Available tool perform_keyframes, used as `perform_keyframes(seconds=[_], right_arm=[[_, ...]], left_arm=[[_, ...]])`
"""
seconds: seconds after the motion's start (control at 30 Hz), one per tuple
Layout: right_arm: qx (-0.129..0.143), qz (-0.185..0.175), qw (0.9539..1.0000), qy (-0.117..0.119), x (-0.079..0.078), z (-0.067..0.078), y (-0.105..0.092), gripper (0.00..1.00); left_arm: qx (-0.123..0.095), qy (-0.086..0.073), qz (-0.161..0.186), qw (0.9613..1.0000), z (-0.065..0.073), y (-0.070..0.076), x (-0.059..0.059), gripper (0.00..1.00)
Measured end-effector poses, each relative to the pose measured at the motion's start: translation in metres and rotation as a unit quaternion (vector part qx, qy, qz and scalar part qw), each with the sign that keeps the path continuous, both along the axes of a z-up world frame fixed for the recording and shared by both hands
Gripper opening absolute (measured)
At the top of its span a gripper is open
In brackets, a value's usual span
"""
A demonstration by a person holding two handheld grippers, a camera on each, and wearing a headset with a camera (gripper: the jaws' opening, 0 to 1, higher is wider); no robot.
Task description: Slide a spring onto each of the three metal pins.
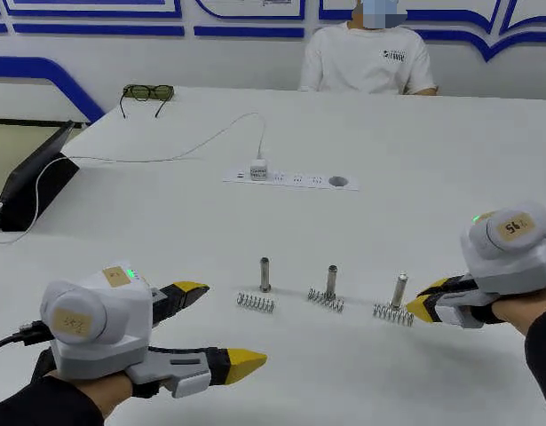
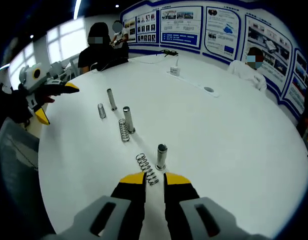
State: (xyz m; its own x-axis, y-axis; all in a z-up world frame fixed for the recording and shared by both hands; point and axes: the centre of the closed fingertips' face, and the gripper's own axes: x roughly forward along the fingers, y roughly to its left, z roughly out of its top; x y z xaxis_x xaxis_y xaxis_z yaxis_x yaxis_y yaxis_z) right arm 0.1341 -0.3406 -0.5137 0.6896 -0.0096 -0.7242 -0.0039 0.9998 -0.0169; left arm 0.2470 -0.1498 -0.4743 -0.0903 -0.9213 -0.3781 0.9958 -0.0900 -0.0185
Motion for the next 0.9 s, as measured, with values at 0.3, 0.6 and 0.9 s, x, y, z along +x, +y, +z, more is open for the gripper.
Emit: perform_keyframes(seconds=[0.3, 0.6, 0.9], right_arm=[[0.000, 0.051, 0.9987, 0.012, 0.003, -0.011, 0.004, 0.15], [-0.013, 0.101, 0.9943, 0.032, 0.004, -0.021, 0.005, 0.14], [-0.027, 0.137, 0.9889, 0.052, 0.006, -0.028, 0.003, 0.12]], left_arm=[[0.005, 0.003, -0.001, 1.0000, -0.003, -0.001, -0.002, 0.77], [0.013, 0.006, -0.005, 0.9999, -0.007, -0.002, -0.006, 0.76], [0.018, 0.008, -0.013, 0.9997, -0.008, -0.003, -0.010, 0.75]])
